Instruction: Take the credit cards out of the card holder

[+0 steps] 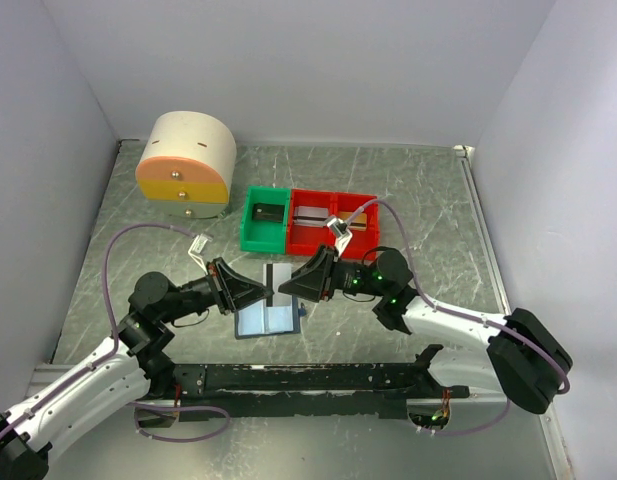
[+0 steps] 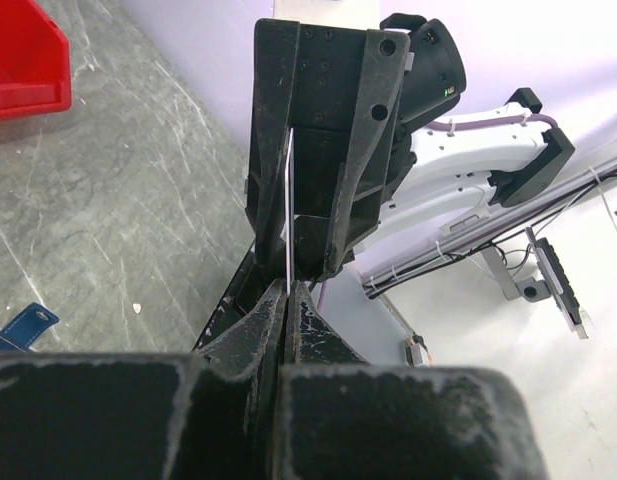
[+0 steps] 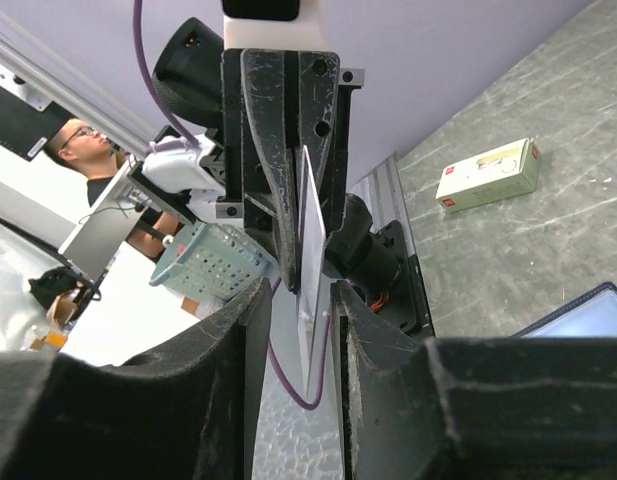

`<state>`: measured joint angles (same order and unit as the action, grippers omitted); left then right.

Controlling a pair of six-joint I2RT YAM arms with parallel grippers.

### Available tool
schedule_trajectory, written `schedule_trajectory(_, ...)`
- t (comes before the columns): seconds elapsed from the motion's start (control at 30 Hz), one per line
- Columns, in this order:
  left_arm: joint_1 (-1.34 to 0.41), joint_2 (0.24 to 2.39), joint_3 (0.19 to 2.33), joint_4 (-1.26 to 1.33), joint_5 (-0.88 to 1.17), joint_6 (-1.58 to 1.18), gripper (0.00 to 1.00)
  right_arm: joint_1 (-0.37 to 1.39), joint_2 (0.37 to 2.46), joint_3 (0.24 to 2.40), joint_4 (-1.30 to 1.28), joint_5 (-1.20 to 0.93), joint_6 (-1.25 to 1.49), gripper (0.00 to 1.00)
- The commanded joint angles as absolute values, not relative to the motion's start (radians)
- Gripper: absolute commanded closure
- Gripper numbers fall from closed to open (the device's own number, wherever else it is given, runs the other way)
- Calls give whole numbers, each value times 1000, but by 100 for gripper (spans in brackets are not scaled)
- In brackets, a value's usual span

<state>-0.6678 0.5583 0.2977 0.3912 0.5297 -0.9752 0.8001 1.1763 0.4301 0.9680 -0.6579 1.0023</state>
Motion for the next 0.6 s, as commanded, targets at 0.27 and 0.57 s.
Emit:
schedule_trajectory(0.27, -663, 550, 309, 380, 560, -960, 93, 803, 1159, 432, 1025, -654, 1010, 78)
schedule_trajectory(0.57, -663, 523, 308, 367, 533, -962, 93, 803, 1166, 435, 1023, -679, 1003, 82)
